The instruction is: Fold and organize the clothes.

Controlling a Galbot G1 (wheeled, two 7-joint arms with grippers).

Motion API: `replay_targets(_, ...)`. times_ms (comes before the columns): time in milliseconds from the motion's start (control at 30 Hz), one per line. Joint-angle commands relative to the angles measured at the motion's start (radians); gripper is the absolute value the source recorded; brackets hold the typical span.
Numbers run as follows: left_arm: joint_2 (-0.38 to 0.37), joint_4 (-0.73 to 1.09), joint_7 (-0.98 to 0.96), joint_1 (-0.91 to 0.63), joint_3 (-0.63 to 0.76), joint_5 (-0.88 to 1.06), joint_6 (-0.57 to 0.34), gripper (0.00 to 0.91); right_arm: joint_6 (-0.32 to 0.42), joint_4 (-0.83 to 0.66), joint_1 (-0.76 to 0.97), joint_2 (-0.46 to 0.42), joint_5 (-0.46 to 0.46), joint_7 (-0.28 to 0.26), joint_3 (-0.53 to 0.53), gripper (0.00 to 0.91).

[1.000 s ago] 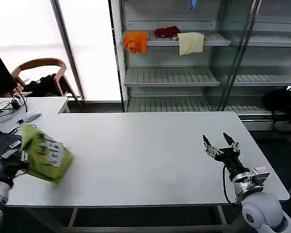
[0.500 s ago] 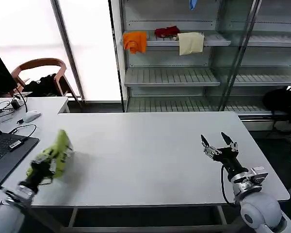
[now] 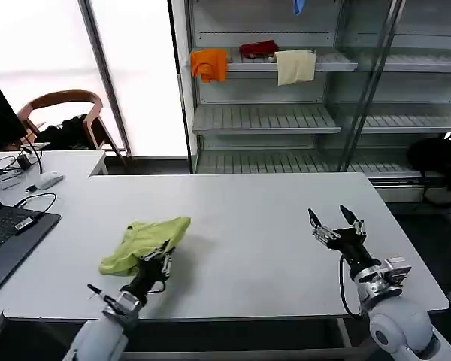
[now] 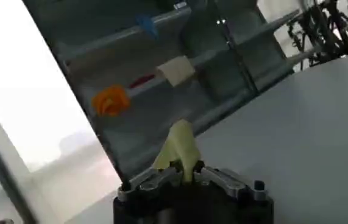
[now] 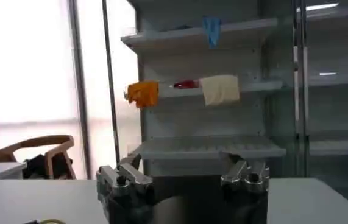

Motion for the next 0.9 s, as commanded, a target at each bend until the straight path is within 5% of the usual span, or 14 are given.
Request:
replay_targets(33,-0.081,-0.052,-0.279,-0.202,0.306,-0.064,0.288,0.907,-0.018,0.0,0.016,0.007,-0.005,0.001,-0.013,0.907)
replay_targets(567,0.048,-0.39,-0.417,-0.183,0.088,-0.125,0.341,0.907,-0.14,-0.043,0.195,0.089,-0.035,-0.015,-0.158,0.907)
replay_targets(733,0.007,-0.366,-0.229,0.048,-0.113,0.014,0.126,0.907,-0.193,-0.074,0.252,0.15,-0.046,-0.019,-0.251,0.907)
replay_targets(900,-0.045,-0.379,-0.165,0.227,-0.192,-0.091,0.097,0.907,-0.298,-0.133,0.315,0.239,-0.051,0.044,-0.386,0.907)
